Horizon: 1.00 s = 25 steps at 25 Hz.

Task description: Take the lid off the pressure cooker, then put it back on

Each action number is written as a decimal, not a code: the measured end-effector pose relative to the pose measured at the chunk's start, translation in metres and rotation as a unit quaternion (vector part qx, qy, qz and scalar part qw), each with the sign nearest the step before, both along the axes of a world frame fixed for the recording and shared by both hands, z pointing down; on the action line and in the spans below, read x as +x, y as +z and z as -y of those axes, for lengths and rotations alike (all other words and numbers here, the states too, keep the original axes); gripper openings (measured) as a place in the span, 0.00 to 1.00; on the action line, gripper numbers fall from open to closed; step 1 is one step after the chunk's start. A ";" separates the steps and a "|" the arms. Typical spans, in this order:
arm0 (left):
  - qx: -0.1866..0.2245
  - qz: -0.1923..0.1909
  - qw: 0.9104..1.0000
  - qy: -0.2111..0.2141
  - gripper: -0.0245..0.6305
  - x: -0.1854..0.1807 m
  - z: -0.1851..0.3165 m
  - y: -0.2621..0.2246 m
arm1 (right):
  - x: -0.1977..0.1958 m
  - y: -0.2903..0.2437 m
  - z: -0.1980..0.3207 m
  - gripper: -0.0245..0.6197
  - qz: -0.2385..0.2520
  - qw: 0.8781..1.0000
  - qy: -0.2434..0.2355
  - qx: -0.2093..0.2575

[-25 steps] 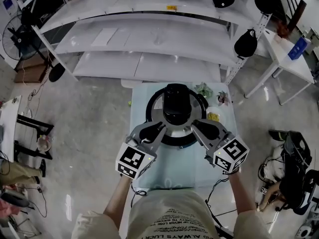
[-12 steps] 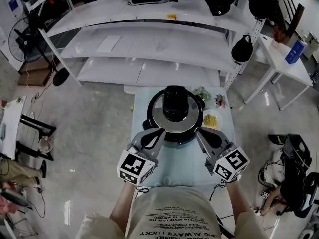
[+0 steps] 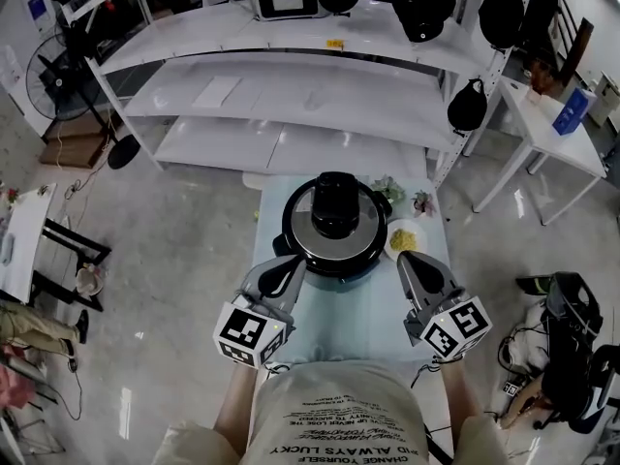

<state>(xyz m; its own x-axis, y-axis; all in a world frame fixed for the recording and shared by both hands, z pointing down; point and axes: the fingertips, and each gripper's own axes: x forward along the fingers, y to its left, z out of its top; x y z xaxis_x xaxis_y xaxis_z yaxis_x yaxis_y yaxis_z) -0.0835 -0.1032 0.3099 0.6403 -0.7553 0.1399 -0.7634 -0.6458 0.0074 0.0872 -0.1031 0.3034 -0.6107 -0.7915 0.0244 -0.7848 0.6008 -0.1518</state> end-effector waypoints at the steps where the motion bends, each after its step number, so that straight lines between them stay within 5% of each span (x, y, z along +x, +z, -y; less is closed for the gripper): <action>1: 0.000 -0.004 1.000 -0.005 0.07 -0.002 0.000 -0.001 | 0.003 -0.001 0.000 0.05 0.001 1.000 0.003 0.002; 25: -0.003 -0.002 0.998 -0.061 0.07 -0.019 0.001 0.012 | 0.027 0.012 0.002 0.05 -0.013 0.999 0.044 0.004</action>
